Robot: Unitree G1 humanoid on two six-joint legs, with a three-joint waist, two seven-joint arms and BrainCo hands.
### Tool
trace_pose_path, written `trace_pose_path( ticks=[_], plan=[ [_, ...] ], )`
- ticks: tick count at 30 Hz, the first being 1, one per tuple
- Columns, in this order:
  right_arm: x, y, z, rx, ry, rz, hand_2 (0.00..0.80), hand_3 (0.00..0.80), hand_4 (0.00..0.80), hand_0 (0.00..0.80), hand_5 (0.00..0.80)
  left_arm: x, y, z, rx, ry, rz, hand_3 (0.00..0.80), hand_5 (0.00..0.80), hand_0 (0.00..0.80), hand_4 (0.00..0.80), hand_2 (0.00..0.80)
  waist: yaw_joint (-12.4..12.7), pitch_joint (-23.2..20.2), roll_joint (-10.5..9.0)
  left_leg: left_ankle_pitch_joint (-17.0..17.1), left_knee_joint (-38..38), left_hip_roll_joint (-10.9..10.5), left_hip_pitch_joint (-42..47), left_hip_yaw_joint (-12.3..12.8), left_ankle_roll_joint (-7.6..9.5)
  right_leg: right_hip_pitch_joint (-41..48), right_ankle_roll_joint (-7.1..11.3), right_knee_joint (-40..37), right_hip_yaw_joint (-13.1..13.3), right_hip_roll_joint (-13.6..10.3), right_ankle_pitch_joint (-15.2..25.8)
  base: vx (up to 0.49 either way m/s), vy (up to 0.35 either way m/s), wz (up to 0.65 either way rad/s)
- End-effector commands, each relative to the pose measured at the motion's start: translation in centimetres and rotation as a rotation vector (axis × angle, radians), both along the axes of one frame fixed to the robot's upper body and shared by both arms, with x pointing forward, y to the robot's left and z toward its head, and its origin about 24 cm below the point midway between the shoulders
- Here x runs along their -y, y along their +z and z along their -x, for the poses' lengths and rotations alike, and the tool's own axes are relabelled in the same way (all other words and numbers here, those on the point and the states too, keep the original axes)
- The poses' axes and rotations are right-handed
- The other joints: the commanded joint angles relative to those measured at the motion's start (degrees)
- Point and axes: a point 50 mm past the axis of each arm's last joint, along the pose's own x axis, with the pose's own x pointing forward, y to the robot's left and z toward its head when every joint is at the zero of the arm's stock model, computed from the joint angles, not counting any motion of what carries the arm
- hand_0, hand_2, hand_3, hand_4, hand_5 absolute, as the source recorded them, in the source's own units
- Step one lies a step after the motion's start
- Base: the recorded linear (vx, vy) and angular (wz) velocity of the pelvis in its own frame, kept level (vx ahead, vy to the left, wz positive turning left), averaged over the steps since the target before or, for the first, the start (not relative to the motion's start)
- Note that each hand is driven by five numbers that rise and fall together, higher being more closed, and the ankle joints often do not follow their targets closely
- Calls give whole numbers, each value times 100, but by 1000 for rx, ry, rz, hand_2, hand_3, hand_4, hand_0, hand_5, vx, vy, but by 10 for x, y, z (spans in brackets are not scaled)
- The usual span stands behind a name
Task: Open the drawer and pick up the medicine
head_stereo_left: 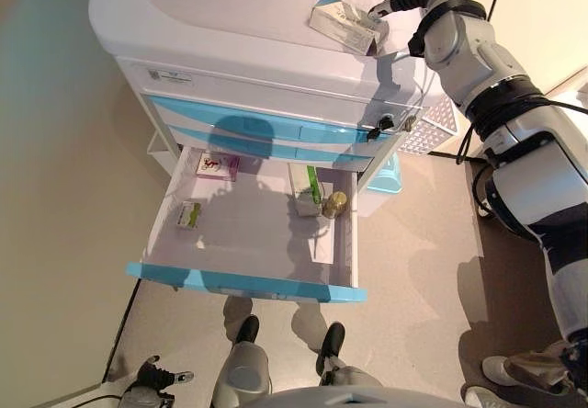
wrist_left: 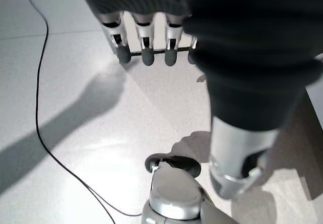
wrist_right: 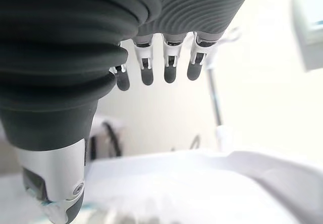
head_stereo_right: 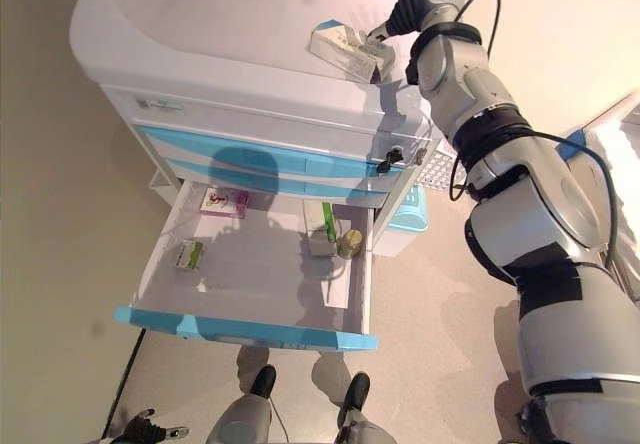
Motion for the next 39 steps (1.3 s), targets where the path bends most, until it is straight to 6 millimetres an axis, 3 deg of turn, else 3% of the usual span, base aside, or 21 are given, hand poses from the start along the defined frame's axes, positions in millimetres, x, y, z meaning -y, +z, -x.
trace_pose_path(
  ticks=[1, 10, 17, 24, 30, 31, 33, 36, 37, 39],
  plan=[
    [21, 10, 4, 46, -30, -87, 0, 0, 0, 0, 0, -10, 1, 13, -70, -11, -31, 0, 0, 0, 0, 0, -134, -206, -20, 402, -616, -303, 41, -30, 314, 439, 579, 164, 53, -86, -407, 0, 0, 0],
    [57, -11, 8, 35, -48, -279, 0, 0, 0, 0, 0, 1, -4, 15, -79, -26, 0, 0, 0, 0, 0, 0, -404, -454, 221, 415, -777, -260, 334, 168, 301, 623, 577, 105, 119, -64, -420, 4, 5, -11],
    [90, -37, 14, 26, -92, -412, 0, 0, 0, 0, 0, 12, -5, 2, -33, -66, 30, 0, 0, 0, 0, 0, -596, -575, 367, 392, -819, -217, 491, 304, 287, 725, 570, 90, 192, -41, -451, 8, -4, -14],
    [127, -83, 27, -23, -167, -541, 0, 0, 0, 0, 0, 27, -6, -12, 23, -130, 73, 0, 0, 0, 0, 0, -803, -661, 559, 376, -863, -184, 620, 438, 280, 781, 565, 79, 275, -37, -476, 5, -6, -8],
    [132, -131, 35, -97, -176, -637, 0, 0, 0, 0, 0, 41, -4, -27, 80, -176, 104, 0, 0, 0, 0, 0, -922, -678, 676, 354, -891, -170, 700, 533, 276, 826, 564, 72, 323, -41, -494, 3, -4, -12],
    [132, -132, 36, -98, -177, -638, 0, 0, 0, 0, 0, 40, -4, -27, 79, -176, 103, 0, 0, 0, 0, 0, -917, -682, 669, 353, -892, -170, 703, 533, 276, 829, 564, 71, 323, -41, -495, 4, -9, -6],
    [138, -162, 45, -153, -204, -682, 0, 0, 0, 0, 0, 45, -2, -36, 115, -191, 120, 0, 0, 0, 0, 0, -983, -676, 729, 340, -890, -178, 729, 551, 284, 843, 561, 80, 349, -38, -507, 0, 0, 0],
    [139, -181, 51, -192, -218, -705, 0, 0, 0, 0, 0, 48, -1, -40, 133, -205, 125, 0, 0, 0, 0, 0, -1022, -676, 759, 327, -889, -179, 758, 565, 289, 861, 560, 82, 355, -41, -515, 3, -1, -2],
    [143, -203, 60, -240, -248, -723, 0, 0, 0, 0, 0, 50, 0, -43, 141, -213, 129, 0, 0, 0, 0, 0, -1058, -679, 789, 316, -896, -179, 795, 582, 296, 885, 557, 78, 375, -38, -528, 11, -2, -5],
    [146, -220, 67, -277, -274, -738, 0, 0, 0, 0, 0, 51, 0, -44, 139, -222, 128, 0, 0, 0, 0, 0, -1087, -677, 823, 306, -900, -180, 819, 601, 301, 901, 559, 81, 377, -42, -539, 4, 1, -2]
  ],
)
